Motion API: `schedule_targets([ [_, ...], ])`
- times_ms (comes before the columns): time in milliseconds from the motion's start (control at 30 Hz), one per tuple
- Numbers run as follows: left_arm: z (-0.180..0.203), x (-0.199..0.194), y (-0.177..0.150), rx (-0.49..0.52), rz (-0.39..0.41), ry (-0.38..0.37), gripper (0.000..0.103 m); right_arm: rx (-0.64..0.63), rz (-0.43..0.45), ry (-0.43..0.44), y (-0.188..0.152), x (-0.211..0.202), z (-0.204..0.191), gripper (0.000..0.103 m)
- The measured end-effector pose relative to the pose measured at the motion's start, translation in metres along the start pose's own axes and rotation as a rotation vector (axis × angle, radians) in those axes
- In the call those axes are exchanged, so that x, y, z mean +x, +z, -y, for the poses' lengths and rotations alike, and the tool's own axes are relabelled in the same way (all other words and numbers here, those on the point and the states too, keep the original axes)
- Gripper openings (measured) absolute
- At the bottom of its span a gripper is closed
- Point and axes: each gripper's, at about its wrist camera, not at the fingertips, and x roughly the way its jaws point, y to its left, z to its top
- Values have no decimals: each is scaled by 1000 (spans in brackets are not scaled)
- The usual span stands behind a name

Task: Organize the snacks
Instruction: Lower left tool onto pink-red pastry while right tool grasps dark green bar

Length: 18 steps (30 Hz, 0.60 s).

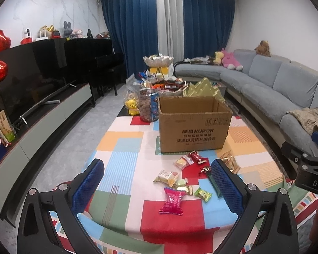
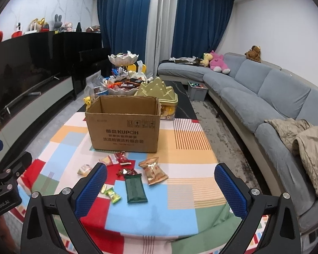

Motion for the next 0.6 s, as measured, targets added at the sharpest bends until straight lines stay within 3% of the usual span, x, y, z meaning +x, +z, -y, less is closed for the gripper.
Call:
schedule_targets([
  [200,0,26,-2,-1,-82,7,103,-25,-49,26,-1,22,-7,102],
  [600,9,70,-12,5,-167,-12,103,-47,-127,60,-4,68,-10,102],
])
